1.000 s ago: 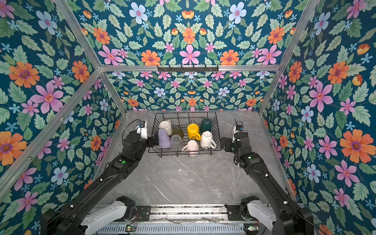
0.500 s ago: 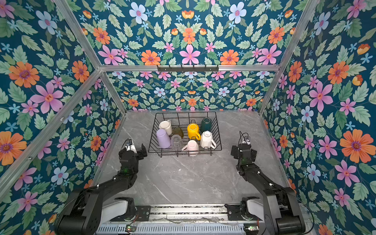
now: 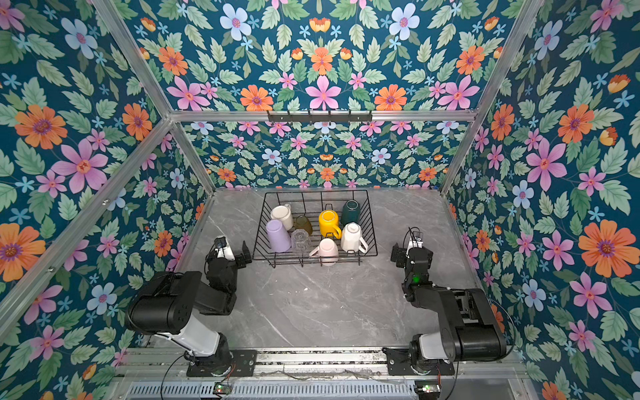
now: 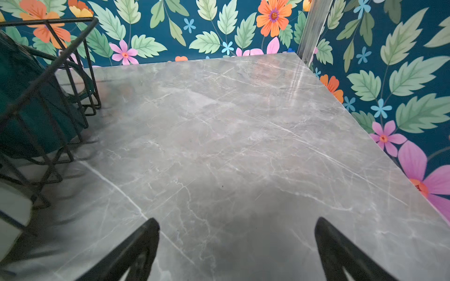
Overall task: Load cups into a dish rack
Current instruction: Reset both arms
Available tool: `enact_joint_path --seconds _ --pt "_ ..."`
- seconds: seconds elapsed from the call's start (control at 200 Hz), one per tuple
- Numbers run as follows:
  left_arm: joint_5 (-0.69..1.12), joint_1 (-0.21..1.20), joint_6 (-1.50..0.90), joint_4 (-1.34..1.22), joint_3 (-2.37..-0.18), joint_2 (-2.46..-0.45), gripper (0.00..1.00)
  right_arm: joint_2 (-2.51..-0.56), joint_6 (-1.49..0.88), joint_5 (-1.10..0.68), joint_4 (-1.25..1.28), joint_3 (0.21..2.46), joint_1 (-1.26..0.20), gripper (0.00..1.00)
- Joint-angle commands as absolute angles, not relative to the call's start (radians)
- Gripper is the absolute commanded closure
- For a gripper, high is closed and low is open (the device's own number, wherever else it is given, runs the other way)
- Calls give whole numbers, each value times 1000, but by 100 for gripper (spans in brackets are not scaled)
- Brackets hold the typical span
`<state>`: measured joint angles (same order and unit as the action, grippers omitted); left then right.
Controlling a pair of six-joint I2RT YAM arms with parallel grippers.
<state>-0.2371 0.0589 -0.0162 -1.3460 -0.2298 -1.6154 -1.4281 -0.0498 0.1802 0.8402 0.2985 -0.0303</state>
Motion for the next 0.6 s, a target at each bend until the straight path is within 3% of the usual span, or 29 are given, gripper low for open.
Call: enact_joint_path --seconds 0.0,0.595 --pt "-253 56 -20 -1289 -264 -1613 0 -1452 -46 142 939 294 -24 1" --pt "-256 54 -14 -1299 -268 -1621 0 -1442 -55 120 899 307 -11 1"
